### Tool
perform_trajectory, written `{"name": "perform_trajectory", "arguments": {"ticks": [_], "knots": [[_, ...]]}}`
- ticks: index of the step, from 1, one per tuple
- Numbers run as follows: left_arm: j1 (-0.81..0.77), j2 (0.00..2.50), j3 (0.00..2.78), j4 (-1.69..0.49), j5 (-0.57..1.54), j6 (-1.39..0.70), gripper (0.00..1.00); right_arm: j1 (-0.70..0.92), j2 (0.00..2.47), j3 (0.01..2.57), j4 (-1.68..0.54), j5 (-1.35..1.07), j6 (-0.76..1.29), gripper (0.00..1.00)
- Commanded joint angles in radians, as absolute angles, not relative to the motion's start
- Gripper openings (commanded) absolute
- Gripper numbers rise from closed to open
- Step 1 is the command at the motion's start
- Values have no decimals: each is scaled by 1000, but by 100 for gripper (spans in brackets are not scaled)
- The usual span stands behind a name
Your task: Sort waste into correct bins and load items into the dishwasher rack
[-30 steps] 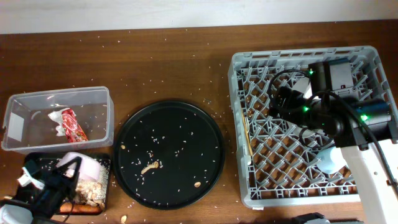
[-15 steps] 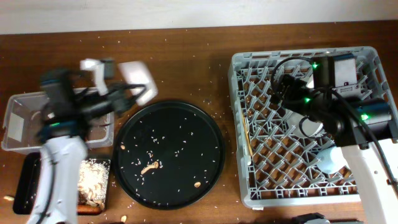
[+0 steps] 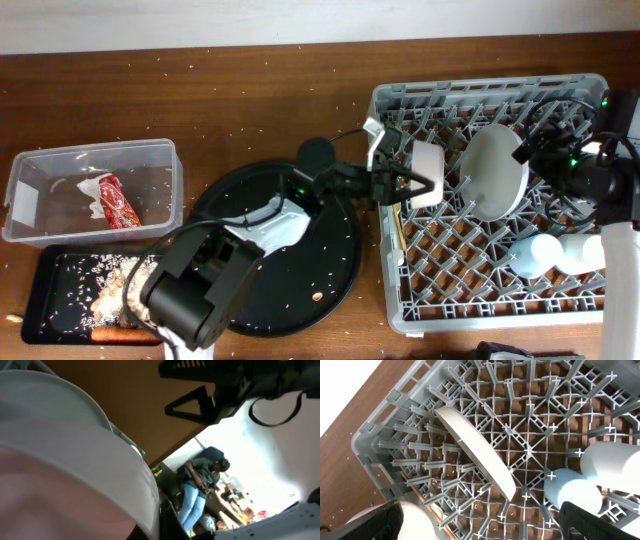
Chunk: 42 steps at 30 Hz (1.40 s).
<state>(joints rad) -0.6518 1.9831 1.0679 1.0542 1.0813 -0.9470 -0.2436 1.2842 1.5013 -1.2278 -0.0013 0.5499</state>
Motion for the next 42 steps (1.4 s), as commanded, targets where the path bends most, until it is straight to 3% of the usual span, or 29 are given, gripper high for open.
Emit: {"name": "perform_trajectory", "arguments": {"ticks": [1, 8, 11, 12, 13, 19, 26, 27, 29, 30, 31, 35, 38, 40, 42], "knots": [[-668, 2046, 1103, 1069, 1041, -1036, 2, -250, 1280, 1505, -1243, -8, 558, 98], [-667, 2108, 1105, 1069, 1005, -1044, 16, -250, 1280, 1505, -1292, -8, 558, 98], [-667, 2130, 1105, 1070, 997, -1062, 14, -250, 1280, 1505, -1305, -8, 558, 98], [-667, 2130, 1110, 1096, 995, -1083, 11, -250, 1280, 1505, -1306, -8, 558, 98], [-667, 2130, 1121, 1160, 993, -1135, 0, -250, 1280, 1505, -1306, -8, 558, 98], [-675, 2130, 1174, 1235, 822, -1370, 0, -250, 1280, 1505, -1310, -8, 558, 98], [-683, 2132, 1173, 993, 717, -1467, 0, -250, 1280, 1505, -1329, -8, 558, 98], [-682, 2132, 1173, 994, 709, -1506, 3, -250, 1280, 1505, -1333, -8, 558, 98], [-682, 2132, 1173, 998, 683, -1579, 20, -250, 1280, 1505, -1337, -8, 558, 98], [-679, 2132, 1173, 1011, 676, -1582, 49, -250, 1280, 1505, -1340, -8, 558, 98], [-669, 2132, 1173, 1013, 686, -1582, 99, -250, 1280, 1505, -1344, -8, 558, 98], [-596, 2127, 1174, 1011, 816, -1493, 99, -250, 1273, 1511, -1366, -121, 360, 98], [-514, 2071, 1174, 901, 898, -1367, 99, -248, 1239, 1512, -1314, -372, 189, 98], [-463, 1965, 1174, 656, 876, -1153, 99, -248, 1187, 1517, -1266, -498, 127, 98], [-404, 1806, 1196, 256, 789, -863, 99, -233, 1129, 1541, -1248, -524, 104, 98]]}}
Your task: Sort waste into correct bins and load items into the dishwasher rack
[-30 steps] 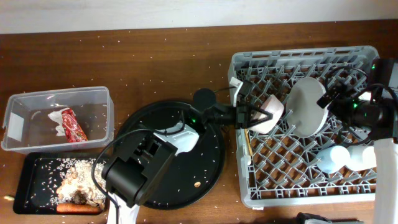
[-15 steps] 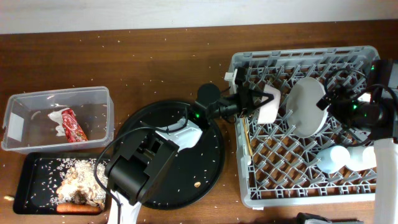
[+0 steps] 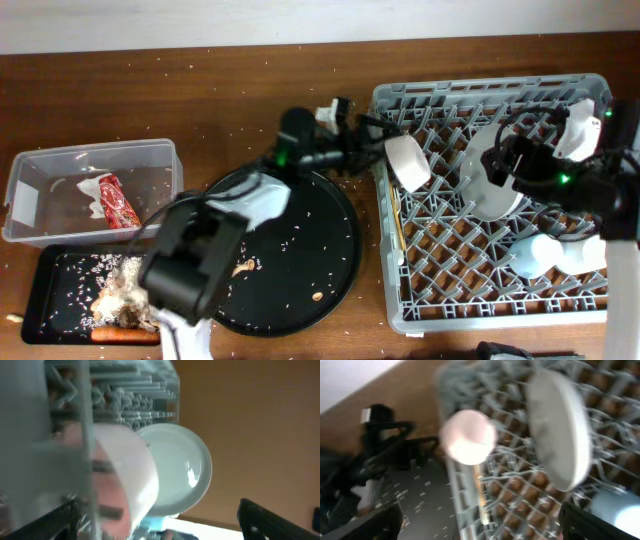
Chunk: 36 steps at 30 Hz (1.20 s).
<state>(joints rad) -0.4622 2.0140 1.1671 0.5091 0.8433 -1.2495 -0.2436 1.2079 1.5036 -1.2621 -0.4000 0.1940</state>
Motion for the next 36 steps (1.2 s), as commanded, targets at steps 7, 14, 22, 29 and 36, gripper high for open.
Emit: {"name": "perform_trajectory", "arguments": {"ticks": [7, 14, 22, 29, 36], "knots": [[-153, 1366, 1351, -818, 237, -159, 99, 167, 1015, 1562, -1213, -511, 84, 98], [-134, 1172, 1351, -1015, -180, -47, 99, 530, 1080, 1562, -1089, -236, 200, 98], [-134, 1172, 1351, -1016, -180, -47, 99, 464, 1091, 1557, -1045, -82, 53, 98], [-134, 1172, 1351, -1016, -180, -47, 99, 196, 508, 741, -422, -210, -19, 98], [-134, 1172, 1351, -1016, -180, -47, 99, 101, 54, 210, -278, -233, -18, 98]]}}
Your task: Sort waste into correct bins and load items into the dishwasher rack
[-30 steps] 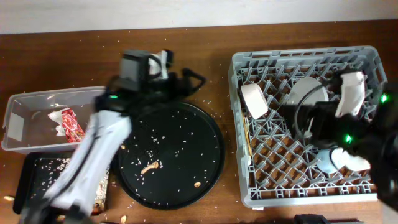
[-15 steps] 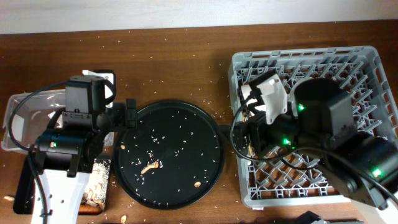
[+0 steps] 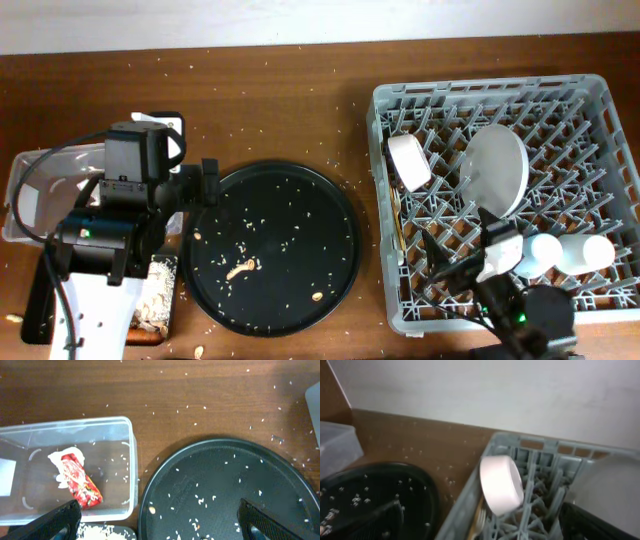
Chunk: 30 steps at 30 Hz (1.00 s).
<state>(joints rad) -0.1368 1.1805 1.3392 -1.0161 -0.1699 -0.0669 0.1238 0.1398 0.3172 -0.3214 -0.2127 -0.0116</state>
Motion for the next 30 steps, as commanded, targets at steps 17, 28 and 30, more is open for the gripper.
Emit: {"name": "perform_trajectory", "arguments": {"ticks": [17, 28, 30], "knots": [[-134, 1138, 1331, -1016, -183, -46, 99, 97, 4, 6, -56, -225, -19, 98], [-81, 159, 340, -294, -141, -22, 99, 97, 4, 6, -56, -225, -19, 98], [-81, 43, 170, -146, -83, -22, 99, 97, 4, 6, -56, -225, -19, 98]]}}
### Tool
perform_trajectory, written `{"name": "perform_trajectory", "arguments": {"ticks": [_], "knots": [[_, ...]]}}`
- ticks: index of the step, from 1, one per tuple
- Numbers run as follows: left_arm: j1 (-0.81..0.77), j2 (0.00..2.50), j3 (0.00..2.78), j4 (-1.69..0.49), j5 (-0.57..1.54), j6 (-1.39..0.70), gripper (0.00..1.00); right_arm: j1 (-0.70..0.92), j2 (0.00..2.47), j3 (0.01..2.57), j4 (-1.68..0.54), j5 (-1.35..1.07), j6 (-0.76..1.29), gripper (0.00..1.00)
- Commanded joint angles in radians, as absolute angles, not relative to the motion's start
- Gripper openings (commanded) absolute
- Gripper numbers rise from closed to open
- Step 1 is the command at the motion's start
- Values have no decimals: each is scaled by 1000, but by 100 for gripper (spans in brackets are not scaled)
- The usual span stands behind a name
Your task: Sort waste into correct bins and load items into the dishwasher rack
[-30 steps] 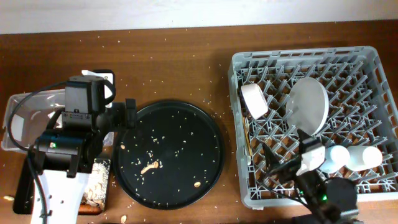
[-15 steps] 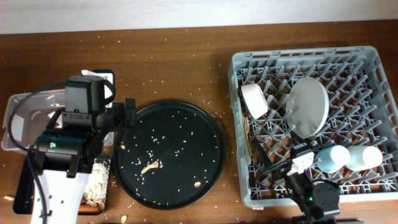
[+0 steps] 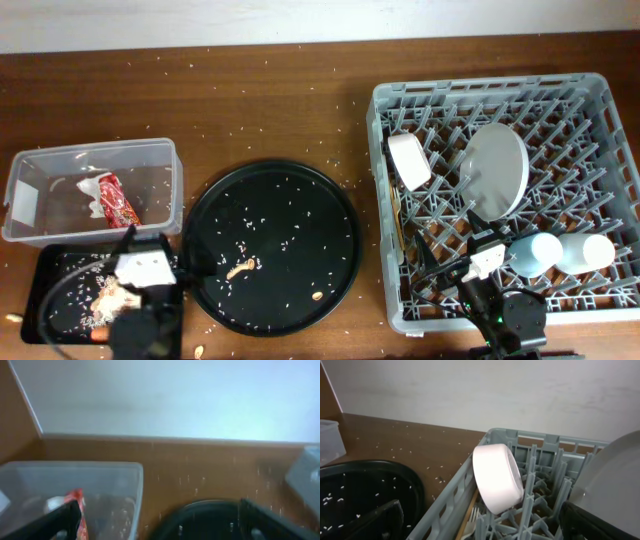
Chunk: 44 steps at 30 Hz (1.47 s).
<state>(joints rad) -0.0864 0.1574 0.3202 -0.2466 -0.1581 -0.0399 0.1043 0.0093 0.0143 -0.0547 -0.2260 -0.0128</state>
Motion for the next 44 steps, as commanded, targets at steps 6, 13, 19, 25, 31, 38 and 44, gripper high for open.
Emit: {"name": "perform_trajectory", "arguments": {"ticks": [6, 13, 19, 25, 31, 38, 44], "knots": [[-83, 5, 9, 9, -67, -22, 99, 97, 4, 6, -56, -225, -19, 98], [-83, 12, 9, -77, -67, -22, 99, 97, 4, 6, -56, -225, -19, 98], [-83, 12, 9, -77, -67, -22, 99, 97, 4, 6, -56, -225, -19, 98], [-83, 12, 9, -77, -67, -22, 99, 97, 4, 6, -56, -225, -19, 98], [-83, 12, 9, -77, -67, -22, 99, 97, 4, 6, -56, -225, -19, 99], [-83, 12, 9, -77, -67, -22, 99, 97, 4, 6, -56, -225, -19, 98], [-83, 12, 9, -77, -67, -22, 99, 97, 4, 6, -56, -225, -19, 98]]}}
